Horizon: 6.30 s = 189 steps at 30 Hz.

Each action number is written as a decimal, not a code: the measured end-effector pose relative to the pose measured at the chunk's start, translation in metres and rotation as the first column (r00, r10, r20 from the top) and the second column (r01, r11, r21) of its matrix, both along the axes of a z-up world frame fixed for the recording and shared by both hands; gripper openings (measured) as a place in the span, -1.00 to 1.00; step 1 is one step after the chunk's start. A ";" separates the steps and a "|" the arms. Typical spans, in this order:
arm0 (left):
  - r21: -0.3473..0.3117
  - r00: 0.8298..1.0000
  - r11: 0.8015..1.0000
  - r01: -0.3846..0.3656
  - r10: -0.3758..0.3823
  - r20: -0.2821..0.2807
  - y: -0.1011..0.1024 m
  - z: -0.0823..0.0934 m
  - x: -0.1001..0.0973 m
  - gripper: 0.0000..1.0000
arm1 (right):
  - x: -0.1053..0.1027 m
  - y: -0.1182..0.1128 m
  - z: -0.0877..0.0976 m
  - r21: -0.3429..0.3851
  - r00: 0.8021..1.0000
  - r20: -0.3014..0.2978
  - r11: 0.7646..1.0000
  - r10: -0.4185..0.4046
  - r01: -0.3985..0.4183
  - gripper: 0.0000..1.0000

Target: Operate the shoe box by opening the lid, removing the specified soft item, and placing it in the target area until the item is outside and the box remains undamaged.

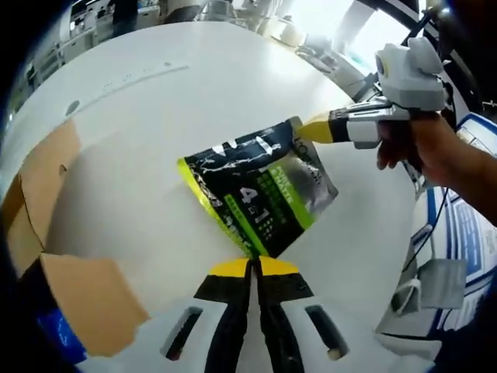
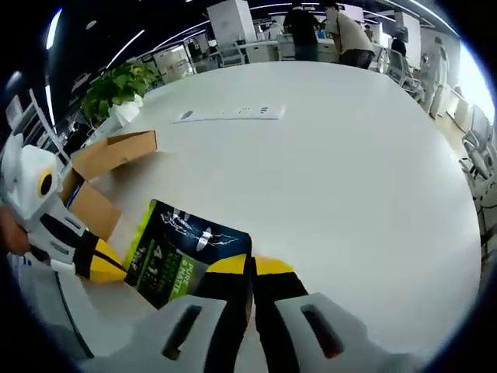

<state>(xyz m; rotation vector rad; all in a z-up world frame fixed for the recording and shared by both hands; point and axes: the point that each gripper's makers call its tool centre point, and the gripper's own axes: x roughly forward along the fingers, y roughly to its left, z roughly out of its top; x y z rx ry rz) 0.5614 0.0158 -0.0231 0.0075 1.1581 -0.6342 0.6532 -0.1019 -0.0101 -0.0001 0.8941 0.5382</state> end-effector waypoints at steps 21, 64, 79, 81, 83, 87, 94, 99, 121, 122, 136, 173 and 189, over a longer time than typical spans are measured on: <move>-0.003 0.997 1.000 -0.024 0.024 0.069 0.008 0.019 0.007 -0.81 | -0.004 -0.006 0.016 0.009 0.999 0.040 1.000 -0.019 0.018 -0.73; -0.084 0.968 0.992 -0.093 0.110 0.224 0.086 0.100 -0.015 -0.64 | -0.057 0.068 0.088 -0.015 0.989 0.142 0.999 0.040 -0.038 -0.72; -0.089 0.960 0.987 -0.134 0.151 0.236 0.137 0.107 -0.027 -0.64 | -0.065 0.113 0.099 -0.008 0.984 0.159 0.997 0.080 -0.080 -0.73; -0.085 0.960 0.987 -0.138 0.155 0.235 0.144 0.108 -0.029 -0.64 | -0.066 0.120 0.100 -0.004 0.983 0.162 0.996 0.085 -0.086 -0.73; -0.084 0.958 0.985 -0.150 0.166 0.234 0.154 0.108 -0.031 -0.64 | -0.068 0.129 0.101 -0.002 0.982 0.162 0.995 0.094 -0.095 -0.74; -0.077 0.955 0.983 -0.168 0.182 0.234 0.170 0.108 -0.033 -0.64 | -0.071 0.147 0.103 0.000 0.980 0.164 0.994 0.110 -0.111 -0.74; -0.079 0.950 0.978 -0.193 0.206 0.236 0.192 0.109 -0.036 -0.64 | -0.076 0.172 0.105 0.002 0.977 0.163 0.990 0.140 -0.142 -0.74; -0.083 0.944 0.973 -0.216 0.229 0.239 0.209 0.109 -0.038 -0.62 | -0.080 0.190 0.106 0.002 0.974 0.161 0.987 0.157 -0.160 -0.74; -0.062 0.934 0.953 -0.296 0.302 0.190 0.282 0.089 -0.060 -0.60 | -0.095 0.278 0.100 0.022 0.957 0.144 0.966 0.253 -0.259 -0.74; -0.062 0.933 0.953 -0.298 0.304 0.190 0.284 0.088 -0.061 -0.60 | -0.096 0.282 0.098 0.023 0.956 0.142 0.964 0.258 -0.263 -0.74; -0.049 0.930 0.945 -0.324 0.328 0.169 0.312 0.074 -0.070 -0.59 | -0.108 0.319 0.085 0.032 0.947 0.115 0.952 0.298 -0.304 -0.75; -0.043 0.938 0.945 -0.325 0.327 0.116 0.326 0.047 -0.078 -0.59 | -0.125 0.355 0.027 0.043 0.947 -0.031 0.947 0.320 -0.319 -0.88; -0.038 0.934 0.942 -0.333 0.335 0.122 0.333 0.049 -0.080 -0.59 | -0.127 0.353 0.028 0.033 0.948 -0.057 0.949 0.314 -0.313 -1.00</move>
